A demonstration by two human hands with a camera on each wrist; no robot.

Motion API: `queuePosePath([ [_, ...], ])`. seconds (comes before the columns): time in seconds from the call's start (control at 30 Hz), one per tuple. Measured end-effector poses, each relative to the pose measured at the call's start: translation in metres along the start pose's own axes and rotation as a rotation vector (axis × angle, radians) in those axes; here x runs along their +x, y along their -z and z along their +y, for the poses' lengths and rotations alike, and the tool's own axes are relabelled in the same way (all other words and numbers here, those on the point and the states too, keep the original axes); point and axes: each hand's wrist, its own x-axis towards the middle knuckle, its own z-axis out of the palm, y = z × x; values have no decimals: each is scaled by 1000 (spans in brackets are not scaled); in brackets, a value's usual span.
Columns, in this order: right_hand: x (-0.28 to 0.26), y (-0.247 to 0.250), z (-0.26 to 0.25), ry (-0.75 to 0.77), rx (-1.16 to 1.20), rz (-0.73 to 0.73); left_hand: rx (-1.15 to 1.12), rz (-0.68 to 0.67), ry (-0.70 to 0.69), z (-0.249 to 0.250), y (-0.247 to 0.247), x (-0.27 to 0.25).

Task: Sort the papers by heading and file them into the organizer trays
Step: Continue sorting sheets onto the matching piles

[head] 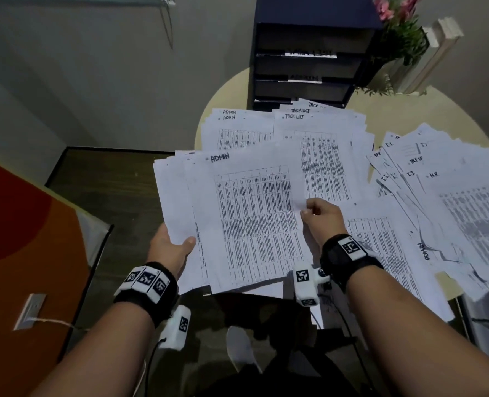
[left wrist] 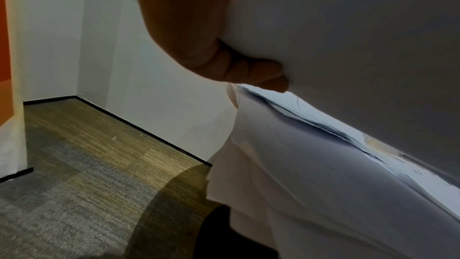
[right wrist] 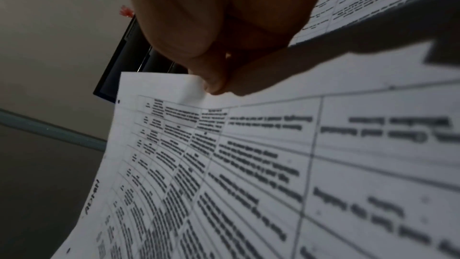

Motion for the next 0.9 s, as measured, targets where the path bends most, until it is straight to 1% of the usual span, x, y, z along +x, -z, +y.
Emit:
queuePosePath([
  [0.07,2,2,-2,21,-16,31,10,11,2,1,1,2],
  [0.1,4,4,-2,16,-35,36,9,21,1,0,2,3],
  [0.17,8,7,-2,-20,5,68,12,45,-10,1,4,5],
  [0.23,10,10,0,-63,207,86,17,66,-22,0,6,8],
  [0.3,9,12,-2,-133,378,17,17,75,-25,2,7,9],
  [0.37,7,12,-3,-152,336,-25,17,79,-23,3,6,9],
  [0.47,2,7,-12,-117,132,-47,27,86,-28,5,3,8],
  [0.53,0,1,-16,-123,126,-73,36,96,-34,7,2,9],
  [0.6,3,-5,-17,-122,89,-50,41,103,-33,8,2,10],
  [0.67,13,-8,-15,-81,9,-2,41,121,-31,7,5,12],
  [0.73,25,-11,-21,-81,-36,57,51,162,-16,7,13,16],
  [0.77,33,-14,-26,-89,-58,56,55,182,0,6,18,18],
  [0.83,46,-25,-37,-113,-26,26,57,207,31,2,28,23],
  [0.9,52,-37,-49,-132,88,10,57,213,48,-2,34,25],
])
